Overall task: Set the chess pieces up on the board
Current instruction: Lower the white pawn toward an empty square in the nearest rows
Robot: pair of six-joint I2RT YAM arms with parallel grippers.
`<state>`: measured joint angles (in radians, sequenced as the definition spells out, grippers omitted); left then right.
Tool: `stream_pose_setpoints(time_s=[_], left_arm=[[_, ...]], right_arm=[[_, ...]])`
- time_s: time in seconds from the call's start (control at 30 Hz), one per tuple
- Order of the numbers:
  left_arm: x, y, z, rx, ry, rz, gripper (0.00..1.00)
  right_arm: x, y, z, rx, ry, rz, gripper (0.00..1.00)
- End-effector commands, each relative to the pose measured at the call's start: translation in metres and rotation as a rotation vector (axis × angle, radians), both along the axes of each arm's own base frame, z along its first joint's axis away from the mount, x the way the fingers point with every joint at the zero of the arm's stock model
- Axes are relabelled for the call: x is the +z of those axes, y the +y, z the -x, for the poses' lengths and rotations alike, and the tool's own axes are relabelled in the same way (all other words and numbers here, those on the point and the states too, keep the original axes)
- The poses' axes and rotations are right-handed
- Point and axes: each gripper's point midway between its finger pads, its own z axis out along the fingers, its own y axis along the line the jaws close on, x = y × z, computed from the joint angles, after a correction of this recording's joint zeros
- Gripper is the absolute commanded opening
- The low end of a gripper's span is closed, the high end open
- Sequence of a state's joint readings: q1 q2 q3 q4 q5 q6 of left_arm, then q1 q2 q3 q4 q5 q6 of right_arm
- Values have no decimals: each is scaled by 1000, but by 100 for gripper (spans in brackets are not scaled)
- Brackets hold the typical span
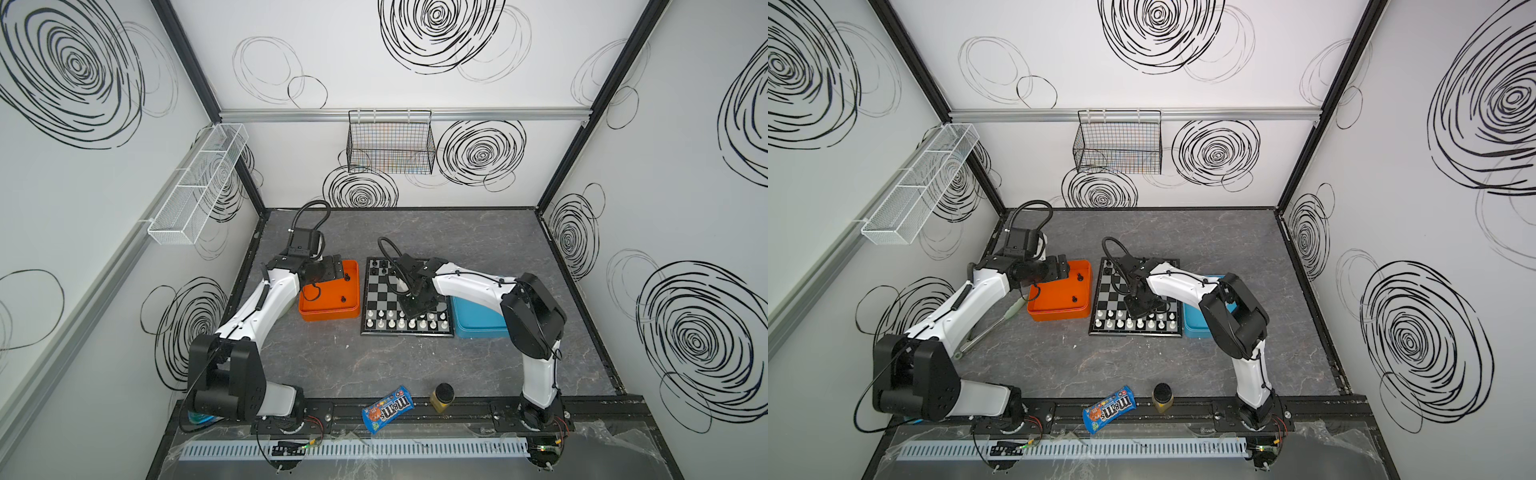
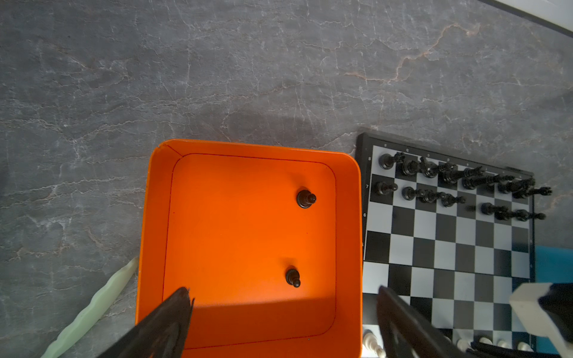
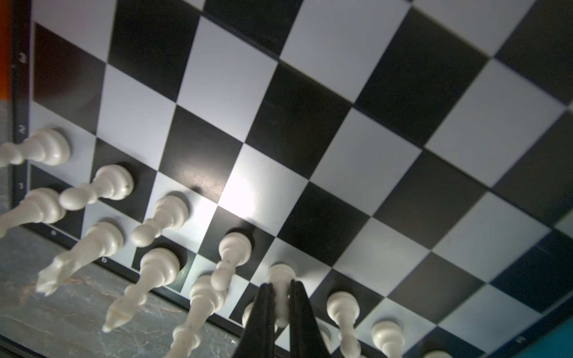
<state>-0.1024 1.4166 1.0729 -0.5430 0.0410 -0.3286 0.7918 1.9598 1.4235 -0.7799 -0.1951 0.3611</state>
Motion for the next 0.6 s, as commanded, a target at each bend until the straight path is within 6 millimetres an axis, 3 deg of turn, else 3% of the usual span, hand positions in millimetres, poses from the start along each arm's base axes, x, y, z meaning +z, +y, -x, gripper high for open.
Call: stream_pose_setpoints(time_s=[0.0,0.57], left_arm=[[6,3,-5,5,-34,1,96],[6,2,-5,6,-37,5,96]], right_arm=[[-7,-7,1,-2,8,42,9],[-7,-15,1,-20,3,59,11]])
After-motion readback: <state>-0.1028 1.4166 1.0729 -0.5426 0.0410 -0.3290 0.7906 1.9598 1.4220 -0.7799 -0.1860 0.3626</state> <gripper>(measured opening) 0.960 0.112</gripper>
